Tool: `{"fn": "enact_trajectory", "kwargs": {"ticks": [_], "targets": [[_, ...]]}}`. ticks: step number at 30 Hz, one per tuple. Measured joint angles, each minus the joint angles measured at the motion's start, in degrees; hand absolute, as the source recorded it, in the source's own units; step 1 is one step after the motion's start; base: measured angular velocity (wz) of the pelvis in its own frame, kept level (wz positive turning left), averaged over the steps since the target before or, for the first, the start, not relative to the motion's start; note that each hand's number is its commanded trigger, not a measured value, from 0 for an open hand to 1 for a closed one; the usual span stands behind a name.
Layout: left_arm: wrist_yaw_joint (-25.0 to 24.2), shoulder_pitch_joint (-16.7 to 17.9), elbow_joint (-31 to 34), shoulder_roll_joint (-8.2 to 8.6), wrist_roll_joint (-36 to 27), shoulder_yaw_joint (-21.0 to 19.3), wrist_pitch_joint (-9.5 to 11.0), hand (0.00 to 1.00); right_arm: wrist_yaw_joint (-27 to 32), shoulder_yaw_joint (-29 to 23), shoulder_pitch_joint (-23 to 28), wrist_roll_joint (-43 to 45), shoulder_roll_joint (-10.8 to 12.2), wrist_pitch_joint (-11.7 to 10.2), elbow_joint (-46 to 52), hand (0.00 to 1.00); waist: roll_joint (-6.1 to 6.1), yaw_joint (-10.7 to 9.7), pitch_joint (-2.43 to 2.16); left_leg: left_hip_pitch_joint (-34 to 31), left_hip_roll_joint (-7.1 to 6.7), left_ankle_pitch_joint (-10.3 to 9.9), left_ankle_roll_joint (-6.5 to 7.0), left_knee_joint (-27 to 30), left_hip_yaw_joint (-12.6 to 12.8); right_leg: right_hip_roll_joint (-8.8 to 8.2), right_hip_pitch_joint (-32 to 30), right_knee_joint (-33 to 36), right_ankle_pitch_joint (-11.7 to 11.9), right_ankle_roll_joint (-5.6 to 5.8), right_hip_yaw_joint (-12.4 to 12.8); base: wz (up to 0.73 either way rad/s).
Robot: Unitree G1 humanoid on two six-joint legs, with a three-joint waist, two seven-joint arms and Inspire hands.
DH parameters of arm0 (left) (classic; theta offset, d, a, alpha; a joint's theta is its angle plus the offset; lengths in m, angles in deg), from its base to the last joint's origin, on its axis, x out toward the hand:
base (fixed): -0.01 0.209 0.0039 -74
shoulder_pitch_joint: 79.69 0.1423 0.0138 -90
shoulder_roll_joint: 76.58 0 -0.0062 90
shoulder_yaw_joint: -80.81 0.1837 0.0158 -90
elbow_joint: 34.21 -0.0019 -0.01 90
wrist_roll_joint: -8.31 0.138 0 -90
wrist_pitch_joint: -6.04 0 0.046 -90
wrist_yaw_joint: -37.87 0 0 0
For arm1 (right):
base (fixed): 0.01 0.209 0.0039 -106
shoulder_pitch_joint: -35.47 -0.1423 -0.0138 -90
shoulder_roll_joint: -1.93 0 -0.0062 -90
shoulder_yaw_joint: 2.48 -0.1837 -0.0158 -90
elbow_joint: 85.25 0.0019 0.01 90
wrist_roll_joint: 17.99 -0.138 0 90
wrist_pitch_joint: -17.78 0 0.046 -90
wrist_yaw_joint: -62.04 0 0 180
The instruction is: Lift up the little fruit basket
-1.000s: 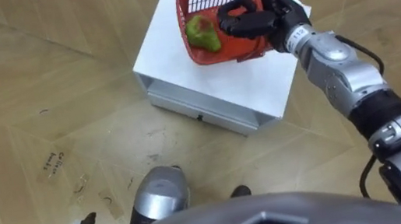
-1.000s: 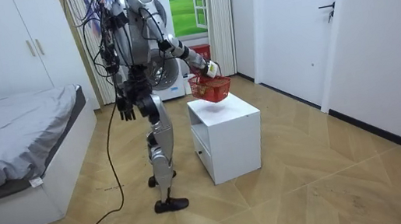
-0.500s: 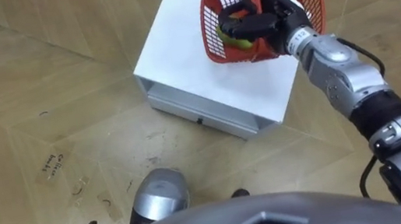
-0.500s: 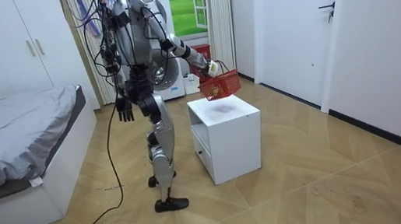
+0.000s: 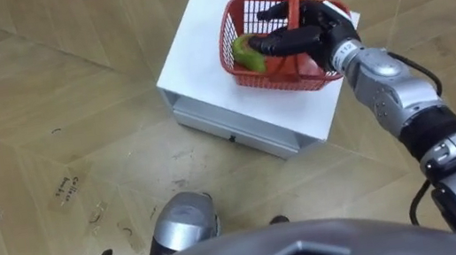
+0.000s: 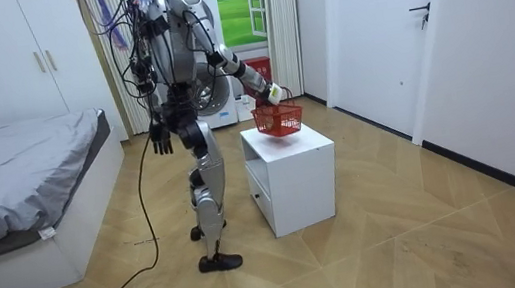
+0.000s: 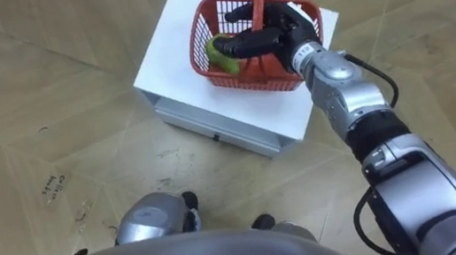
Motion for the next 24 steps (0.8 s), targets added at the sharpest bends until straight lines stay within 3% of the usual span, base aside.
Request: {"fn": "enact_trajectory", "kwargs": {"ticks": [8,24], "targets": [[0.27,-0.01,-0.16,0.43,0.0,0.0,0.01,0.0,0.78,-0.26,0.0,-1.88,-0.08,-0.01,-0.4,0.0,0.51,-0.06,-0.14,0.09,0.0,0.0,0.0,-0.06,-0.05,-0.08,0.07,0.08,-0.05,0.04,-0.54,0.0],[0.31,0.23,-0.17,0.81,0.0,1.77,-0.05,0.0,0.59,-0.14,0.8,-2.28,-0.03,0.0,-2.3,0.0,0.41,-0.13,-0.16,0.21,0.02,-0.01,-0.01,-0.04,0.15,-0.04,0.15,0.08,-0.05,0.04,-0.54,0.0]]}}
